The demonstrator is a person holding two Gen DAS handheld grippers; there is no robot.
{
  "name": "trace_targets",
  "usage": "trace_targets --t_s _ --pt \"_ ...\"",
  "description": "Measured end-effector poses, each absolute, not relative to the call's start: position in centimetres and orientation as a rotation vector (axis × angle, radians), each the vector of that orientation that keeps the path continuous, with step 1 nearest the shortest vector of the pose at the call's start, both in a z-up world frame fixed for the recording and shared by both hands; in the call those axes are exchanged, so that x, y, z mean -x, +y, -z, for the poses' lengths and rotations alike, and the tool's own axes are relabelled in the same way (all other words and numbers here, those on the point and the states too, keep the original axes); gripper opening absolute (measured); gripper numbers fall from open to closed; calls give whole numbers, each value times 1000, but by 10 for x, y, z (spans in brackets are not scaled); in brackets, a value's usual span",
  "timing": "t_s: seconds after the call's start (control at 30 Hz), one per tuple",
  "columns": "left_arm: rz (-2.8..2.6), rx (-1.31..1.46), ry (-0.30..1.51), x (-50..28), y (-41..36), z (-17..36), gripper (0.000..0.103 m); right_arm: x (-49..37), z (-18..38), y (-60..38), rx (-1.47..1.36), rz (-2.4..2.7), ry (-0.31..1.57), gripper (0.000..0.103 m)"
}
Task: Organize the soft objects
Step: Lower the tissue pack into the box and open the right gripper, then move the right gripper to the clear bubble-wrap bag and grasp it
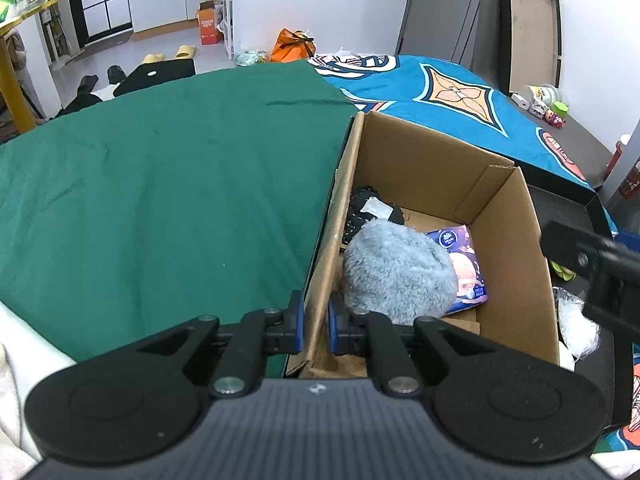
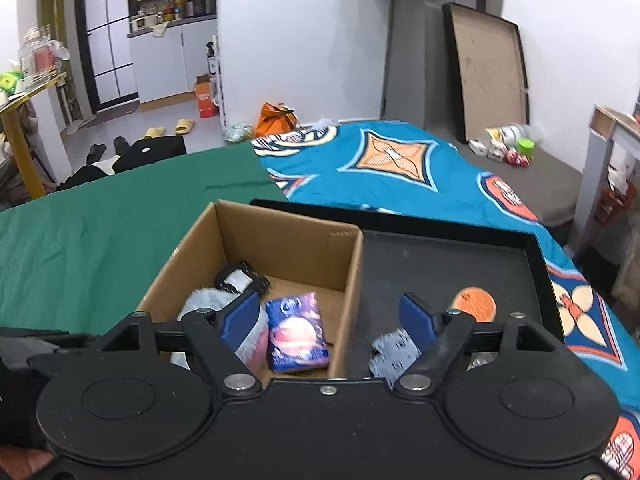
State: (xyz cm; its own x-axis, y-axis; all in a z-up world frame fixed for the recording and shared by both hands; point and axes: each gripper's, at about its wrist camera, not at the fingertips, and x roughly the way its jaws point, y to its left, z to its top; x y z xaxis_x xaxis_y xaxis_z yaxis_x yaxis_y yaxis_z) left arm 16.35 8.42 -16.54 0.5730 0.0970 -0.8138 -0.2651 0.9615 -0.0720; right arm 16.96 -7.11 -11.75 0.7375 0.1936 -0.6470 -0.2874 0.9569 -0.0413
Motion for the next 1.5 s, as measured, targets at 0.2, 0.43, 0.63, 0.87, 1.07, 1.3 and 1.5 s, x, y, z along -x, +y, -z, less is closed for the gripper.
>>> trace_targets --t_s 0.2,0.43,0.63,0.87,1.07,1.3,1.5 --pt "-229 151 928 -162 77 164 11 -163 121 -85 110 -252 720 81" --pt "-254 95 926 -165 65 162 11 -157 127 -100 80 -266 749 82" --pt "-279 -22 903 -167 46 156 15 -155 140 -117 58 -234 807 83" --pt "-288 -61 925 -171 38 158 36 -156 158 -147 -3 -202 842 83" --pt "-305 -88 943 -172 33 158 53 -163 168 -172 -67 -179 857 83" --pt "-322 -119 948 -176 25 159 58 -177 183 -203 -130 -156 861 83" --pt "-346 -164 941 -179 18 163 60 -189 199 -220 -192 -163 861 83"
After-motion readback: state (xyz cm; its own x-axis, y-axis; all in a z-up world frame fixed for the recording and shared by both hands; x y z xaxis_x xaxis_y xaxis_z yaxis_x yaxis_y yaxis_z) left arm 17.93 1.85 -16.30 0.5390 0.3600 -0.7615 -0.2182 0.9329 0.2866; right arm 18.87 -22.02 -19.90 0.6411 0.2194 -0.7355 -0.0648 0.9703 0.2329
